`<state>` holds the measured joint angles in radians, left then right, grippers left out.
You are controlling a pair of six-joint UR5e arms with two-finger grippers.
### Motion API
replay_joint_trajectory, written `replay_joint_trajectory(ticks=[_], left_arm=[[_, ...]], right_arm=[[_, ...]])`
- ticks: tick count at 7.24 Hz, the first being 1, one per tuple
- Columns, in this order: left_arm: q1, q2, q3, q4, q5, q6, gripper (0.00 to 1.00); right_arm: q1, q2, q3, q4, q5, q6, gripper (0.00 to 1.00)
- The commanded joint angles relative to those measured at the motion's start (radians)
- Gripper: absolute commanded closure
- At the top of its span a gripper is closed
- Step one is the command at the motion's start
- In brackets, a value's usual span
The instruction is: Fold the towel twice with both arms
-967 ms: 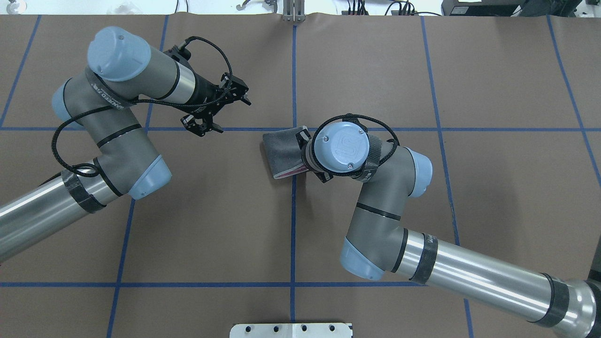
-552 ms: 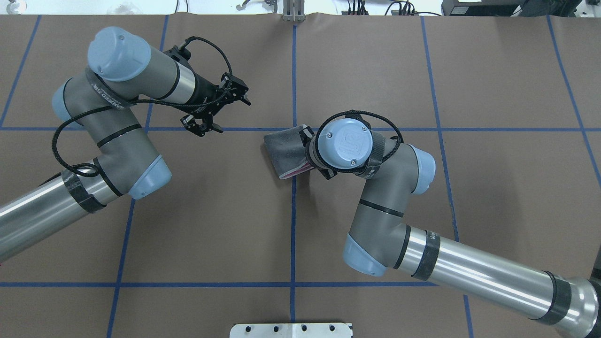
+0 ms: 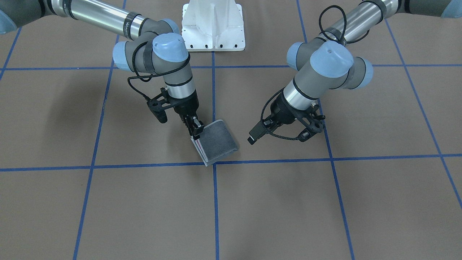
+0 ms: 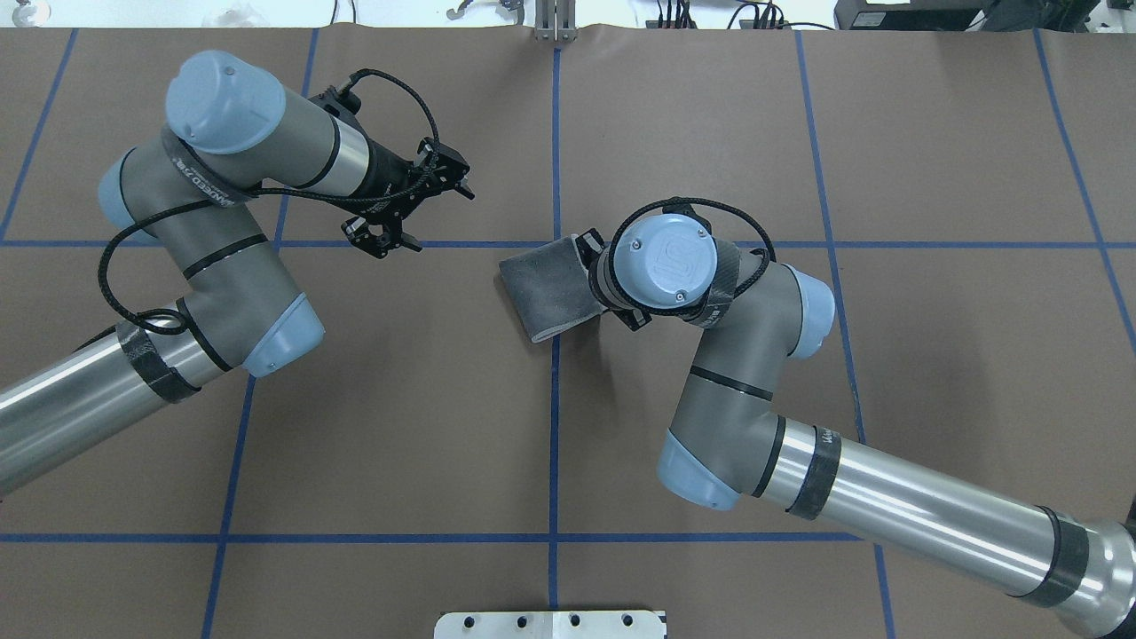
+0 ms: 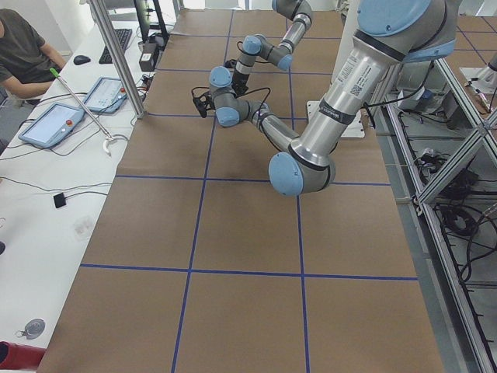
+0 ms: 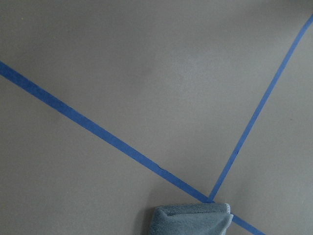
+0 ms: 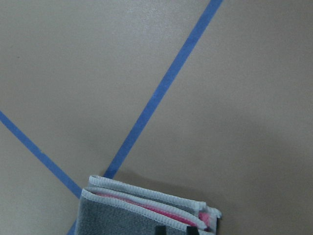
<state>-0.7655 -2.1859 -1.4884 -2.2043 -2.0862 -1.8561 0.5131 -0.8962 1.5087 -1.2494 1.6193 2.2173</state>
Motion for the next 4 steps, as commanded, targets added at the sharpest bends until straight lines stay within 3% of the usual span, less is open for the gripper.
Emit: replay_joint_trajectory(ticks=[1,4], left_arm=[[0.000,0.000,-0.001,0.000,0.000,0.000,0.01],[-0.032,0.008,-0.012,0.000,-0.008,0.017,0.01]], right_arm=[[0.019,-0.004,-0.001,0.001,0.020,-0.019,0.00],[0.096,-0.036,0.002,0.002,0.118,-0.176,0.00]])
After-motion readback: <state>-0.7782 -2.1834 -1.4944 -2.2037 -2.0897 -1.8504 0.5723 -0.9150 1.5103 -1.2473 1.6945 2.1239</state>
